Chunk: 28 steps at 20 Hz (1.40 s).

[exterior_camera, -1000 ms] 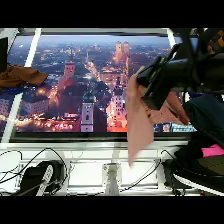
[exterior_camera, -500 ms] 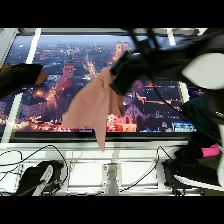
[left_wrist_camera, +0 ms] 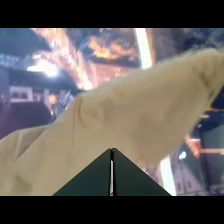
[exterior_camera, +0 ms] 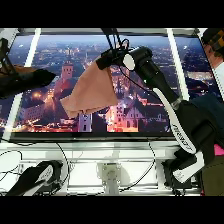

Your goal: Fold the clothes and pants, and hang the long-sleeved shirts on hangers.

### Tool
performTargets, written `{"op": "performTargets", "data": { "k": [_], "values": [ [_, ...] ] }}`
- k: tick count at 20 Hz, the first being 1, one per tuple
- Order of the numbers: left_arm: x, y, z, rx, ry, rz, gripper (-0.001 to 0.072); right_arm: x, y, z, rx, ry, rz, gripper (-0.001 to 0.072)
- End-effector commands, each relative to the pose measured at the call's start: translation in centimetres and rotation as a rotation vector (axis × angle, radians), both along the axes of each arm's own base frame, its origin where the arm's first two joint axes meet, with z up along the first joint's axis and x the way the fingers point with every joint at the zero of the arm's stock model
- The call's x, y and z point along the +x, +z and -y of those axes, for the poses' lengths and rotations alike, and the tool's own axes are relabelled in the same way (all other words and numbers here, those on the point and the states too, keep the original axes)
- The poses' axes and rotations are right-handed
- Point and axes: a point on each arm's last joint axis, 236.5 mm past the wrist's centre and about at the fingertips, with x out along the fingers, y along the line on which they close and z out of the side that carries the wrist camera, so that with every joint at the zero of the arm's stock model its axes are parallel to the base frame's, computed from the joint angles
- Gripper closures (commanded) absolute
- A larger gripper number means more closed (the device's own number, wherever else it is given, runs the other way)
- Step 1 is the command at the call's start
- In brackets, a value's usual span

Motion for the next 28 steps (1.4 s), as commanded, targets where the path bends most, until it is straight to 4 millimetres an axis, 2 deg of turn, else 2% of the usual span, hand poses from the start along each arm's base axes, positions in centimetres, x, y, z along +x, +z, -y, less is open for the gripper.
{"op": "performTargets", "data": {
  "k": [1, 2, 3, 5, 6, 8, 9, 10, 11, 14, 16, 19, 20, 24, 28],
  "values": [
    [0.6, -3.2, -0.4, 0.025, -0.017, -0.081, 0.0512, 3.6, -0.8, 2.0, 0.07, -0.084, 0.03, 0.0368],
    [0.6, -3.9, -0.2, 0.032, -0.038, -0.099, 0.0272, 3.7, -1.2, 3.2, 0.051, -0.099, 0.005, 0.0366],
    [0.4, -4.4, 0.2, 0.028, -0.055, -0.119, 0.0157, 3.7, -1.9, 4.6, 0.029, -0.118, -0.031, 0.0366],
    [-0.2, -5.1, 1.7, 0.047, -0.123, -0.13, 0.0155, 3.4, -3.8, 8.0, -0.025, -0.163, -0.129, 0.0367],
    [-0.6, -5.1, 3.0, 0.063, -0.174, -0.12, 0.015, 3.0, -5.1, 9.9, -0.06, -0.186, -0.196, 0.0367],
    [-1.3, -5.3, 6.4, 0.078, -0.263, -0.107, 0.0143, 1.1, -7.7, 13.2, -0.134, -0.21, -0.347, 0.0367],
    [-1.6, -5.5, 8.2, 0.081, -0.301, -0.1, 0.0087, -0.2, -8.8, 14.3, -0.17, -0.187, -0.417, 0.0367],
    [-1.6, -5.7, 10.1, 0.084, -0.335, -0.086, 0.0024, -1.4, -9.4, 15.0, -0.19, -0.157, -0.478, 0.0367],
    [-1.5, -6.1, 12.1, 0.086, -0.363, -0.069, 0.0007, -2.5, -9.9, 15.5, -0.197, -0.135, -0.531, 0.0367],
    [-2.1, -8.4, 18.3, 0.098, -0.455, -0.048, -0.0001, -4.3, -10.6, 17.3, -0.19, -0.13, -0.643, 0.0367],
    [-2.3, -10.8, 21.3, 0.082, -0.459, -0.086, -0.0001, -4.8, -10.8, 18.1, -0.187, -0.137, -0.68, 0.0366],
    [-2.3, -14.1, 24.2, 0.061, -0.449, -0.171, -0.0001, -5.2, -10.9, 17.9, -0.182, -0.129, -0.699, 0.0375],
    [-2.0, -14.7, 24.8, 0.062, -0.45, -0.177, -0.0001, -5.0, -10.8, 17.8, -0.179, -0.131, -0.689, 0.0409],
    [1.3, -15.3, 26.4, 0.04, -0.405, -0.162, 0.0, -3.8, -11.0, 20.5, -0.23, -0.197, -0.653, 0.0409],
    [4.3, -15.3, 29.0, 0.025, -0.412, -0.142, 0.0002, -3.8, -11.1, 22.4, -0.219, -0.227, -0.68, 0.0409]
  ]
}}
